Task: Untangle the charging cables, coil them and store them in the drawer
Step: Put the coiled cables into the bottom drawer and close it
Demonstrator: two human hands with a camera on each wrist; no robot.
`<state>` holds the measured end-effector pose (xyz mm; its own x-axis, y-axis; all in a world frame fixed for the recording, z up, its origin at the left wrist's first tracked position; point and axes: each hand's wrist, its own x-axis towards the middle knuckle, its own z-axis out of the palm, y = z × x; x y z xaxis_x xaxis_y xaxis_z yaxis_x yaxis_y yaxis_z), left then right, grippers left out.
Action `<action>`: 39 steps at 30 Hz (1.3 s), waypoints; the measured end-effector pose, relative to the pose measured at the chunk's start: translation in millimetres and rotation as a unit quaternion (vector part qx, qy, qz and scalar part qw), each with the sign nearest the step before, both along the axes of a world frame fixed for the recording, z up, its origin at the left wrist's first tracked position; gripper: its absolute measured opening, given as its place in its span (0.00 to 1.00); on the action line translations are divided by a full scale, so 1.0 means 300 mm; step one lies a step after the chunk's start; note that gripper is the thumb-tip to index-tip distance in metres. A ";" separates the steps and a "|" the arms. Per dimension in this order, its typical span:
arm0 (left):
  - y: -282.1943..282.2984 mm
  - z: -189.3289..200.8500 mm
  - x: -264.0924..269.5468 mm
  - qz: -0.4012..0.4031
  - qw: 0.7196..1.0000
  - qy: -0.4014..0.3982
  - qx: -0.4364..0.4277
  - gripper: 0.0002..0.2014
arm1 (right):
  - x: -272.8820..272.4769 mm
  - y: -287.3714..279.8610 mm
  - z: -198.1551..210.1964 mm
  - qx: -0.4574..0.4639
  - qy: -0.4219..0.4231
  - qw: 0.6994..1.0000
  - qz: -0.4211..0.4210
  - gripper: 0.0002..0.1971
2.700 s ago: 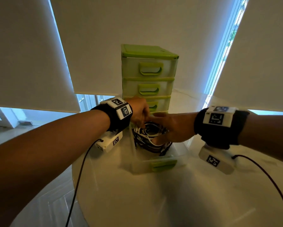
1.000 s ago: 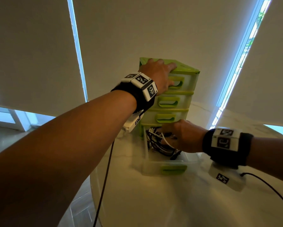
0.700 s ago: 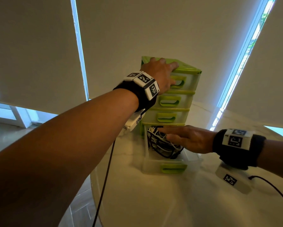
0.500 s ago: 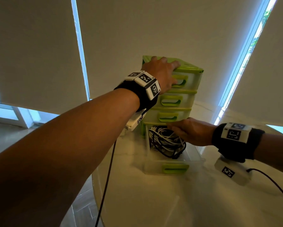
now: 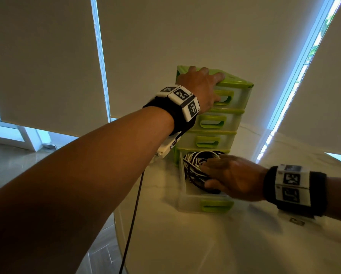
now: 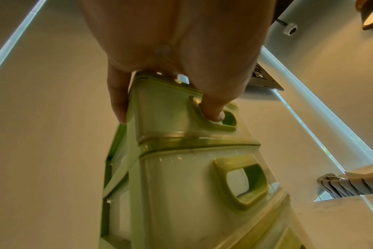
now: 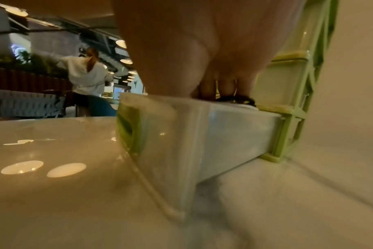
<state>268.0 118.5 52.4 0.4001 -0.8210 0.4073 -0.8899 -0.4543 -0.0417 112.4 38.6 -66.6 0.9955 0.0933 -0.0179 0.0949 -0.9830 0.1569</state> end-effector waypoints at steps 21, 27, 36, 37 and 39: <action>-0.001 0.002 -0.007 0.006 0.999 -0.037 0.002 0.27 | 0.151 -0.065 -0.009 -0.283 0.203 0.936 0.057 0.27; -0.002 0.001 -0.006 0.007 0.999 -0.034 0.003 0.27 | 0.096 -0.049 0.000 -0.191 -0.004 0.980 0.058 0.32; -0.006 0.002 -0.001 0.007 0.999 -0.040 0.004 0.28 | 0.121 -0.095 -0.024 -0.186 -0.033 0.954 0.231 0.43; -0.006 0.002 -0.001 0.007 0.999 -0.041 0.003 0.27 | 0.124 -0.107 -0.018 -0.194 -0.019 0.954 0.227 0.41; -0.005 0.000 -0.002 0.007 0.999 -0.042 0.001 0.27 | 0.133 -0.100 -0.004 -0.221 0.026 0.957 0.186 0.37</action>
